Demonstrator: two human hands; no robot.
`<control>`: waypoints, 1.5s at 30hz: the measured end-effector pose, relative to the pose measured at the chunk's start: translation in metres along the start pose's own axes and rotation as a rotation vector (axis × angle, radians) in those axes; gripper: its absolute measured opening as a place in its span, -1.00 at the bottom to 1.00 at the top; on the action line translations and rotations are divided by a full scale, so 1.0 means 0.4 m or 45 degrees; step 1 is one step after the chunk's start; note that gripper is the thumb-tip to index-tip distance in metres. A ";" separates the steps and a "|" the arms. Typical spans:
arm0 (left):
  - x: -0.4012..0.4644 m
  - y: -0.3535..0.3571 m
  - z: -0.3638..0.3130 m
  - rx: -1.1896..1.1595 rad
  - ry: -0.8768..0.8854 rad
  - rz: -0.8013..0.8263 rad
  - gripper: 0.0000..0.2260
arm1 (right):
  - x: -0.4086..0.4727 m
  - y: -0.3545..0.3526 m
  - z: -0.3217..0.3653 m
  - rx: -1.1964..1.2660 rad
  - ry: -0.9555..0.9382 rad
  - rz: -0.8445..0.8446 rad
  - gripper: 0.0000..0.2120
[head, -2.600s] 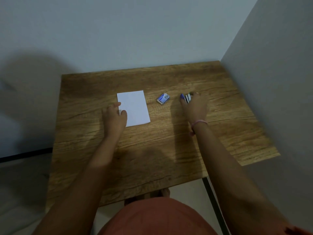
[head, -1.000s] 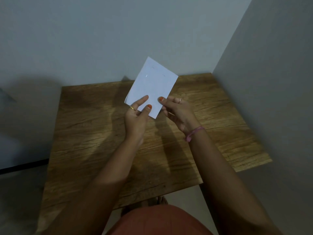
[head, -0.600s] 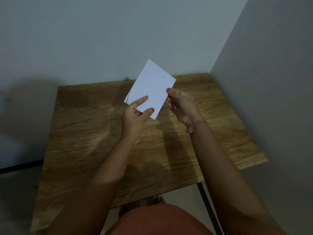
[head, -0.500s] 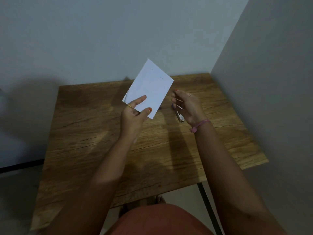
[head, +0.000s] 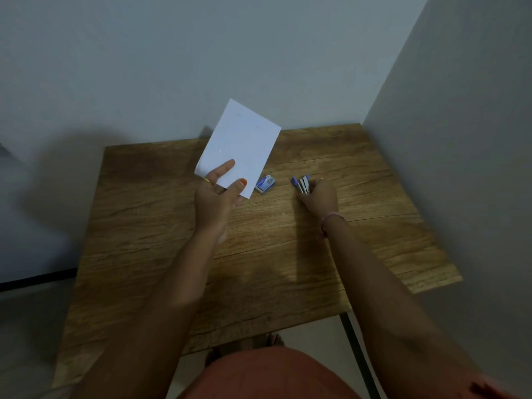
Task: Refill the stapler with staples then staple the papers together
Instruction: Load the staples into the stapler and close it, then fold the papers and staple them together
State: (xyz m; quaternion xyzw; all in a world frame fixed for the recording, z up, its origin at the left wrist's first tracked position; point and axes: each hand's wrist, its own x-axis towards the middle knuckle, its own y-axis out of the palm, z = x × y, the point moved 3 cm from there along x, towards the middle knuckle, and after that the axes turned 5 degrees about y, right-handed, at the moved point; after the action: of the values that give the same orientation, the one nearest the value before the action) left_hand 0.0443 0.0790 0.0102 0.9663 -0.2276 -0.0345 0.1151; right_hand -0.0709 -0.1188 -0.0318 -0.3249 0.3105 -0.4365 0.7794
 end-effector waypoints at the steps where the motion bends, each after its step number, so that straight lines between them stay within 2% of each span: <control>1: 0.000 0.003 0.000 -0.009 -0.008 0.001 -0.68 | 0.005 0.003 -0.002 0.022 0.000 0.004 -0.71; 4: -0.003 0.012 0.000 -0.036 -0.031 -0.001 -0.67 | -0.008 -0.013 -0.002 0.248 0.105 0.133 -0.72; 7: -0.007 0.022 -0.001 -0.072 -0.061 0.007 -0.66 | -0.066 -0.033 -0.029 0.736 0.289 0.369 -0.84; 8: -0.008 0.027 -0.001 -0.084 -0.067 0.015 -0.66 | -0.080 -0.037 -0.050 0.803 0.322 0.403 -0.71; 9: -0.010 0.032 -0.002 -0.095 -0.071 0.025 -0.66 | -0.104 -0.047 -0.051 0.896 0.317 0.397 -0.56; 10: -0.010 0.036 -0.004 -0.102 -0.073 0.038 -0.67 | -0.115 -0.056 -0.049 0.973 0.285 0.418 -0.57; 12: -0.012 0.046 -0.009 -0.115 -0.070 0.069 -0.67 | -0.113 -0.068 -0.027 1.056 0.208 0.512 -0.83; 17: -0.013 0.074 -0.021 -0.169 -0.052 0.141 -0.65 | -0.112 -0.065 0.009 1.540 0.119 0.697 -0.70; 19: -0.013 0.085 -0.028 -0.174 -0.052 0.165 -0.65 | -0.137 -0.072 0.026 1.521 0.025 0.777 -0.72; 22: -0.015 0.101 -0.041 -0.172 -0.046 0.199 -0.65 | -0.160 -0.079 0.043 1.363 -0.088 0.888 -0.85; 23: -0.017 0.107 -0.046 -0.179 -0.046 0.211 -0.66 | -0.175 -0.085 0.056 1.325 -0.104 0.904 -0.83; 25: -0.021 0.118 -0.056 -0.201 -0.051 0.235 -0.67 | -0.186 -0.092 0.073 1.274 -0.142 0.854 -0.66; 28: -0.026 0.130 -0.067 -0.208 -0.056 0.268 -0.71 | -0.206 -0.104 0.097 1.176 -0.213 0.830 -0.69; 33: -0.029 0.130 -0.077 -0.020 -0.018 0.367 -0.72 | -0.226 -0.109 0.104 1.121 -0.168 0.778 -0.67; 36: -0.028 0.128 -0.082 0.119 0.035 0.458 -0.71 | -0.227 -0.115 0.102 1.214 -0.130 0.747 -0.70; 41: -0.030 0.128 -0.093 0.245 0.097 0.566 -0.71 | -0.231 -0.128 0.097 1.339 -0.069 0.794 -0.63; 45: -0.033 0.132 -0.109 0.374 0.131 0.642 -0.70 | -0.235 -0.123 0.087 1.389 -0.026 0.852 -0.71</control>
State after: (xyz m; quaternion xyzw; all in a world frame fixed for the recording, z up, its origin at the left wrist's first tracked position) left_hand 0.0149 0.0478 0.0655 0.8860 -0.4570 0.0776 -0.0097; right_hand -0.1076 -0.0479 0.0461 0.2287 0.1208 -0.2619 0.9298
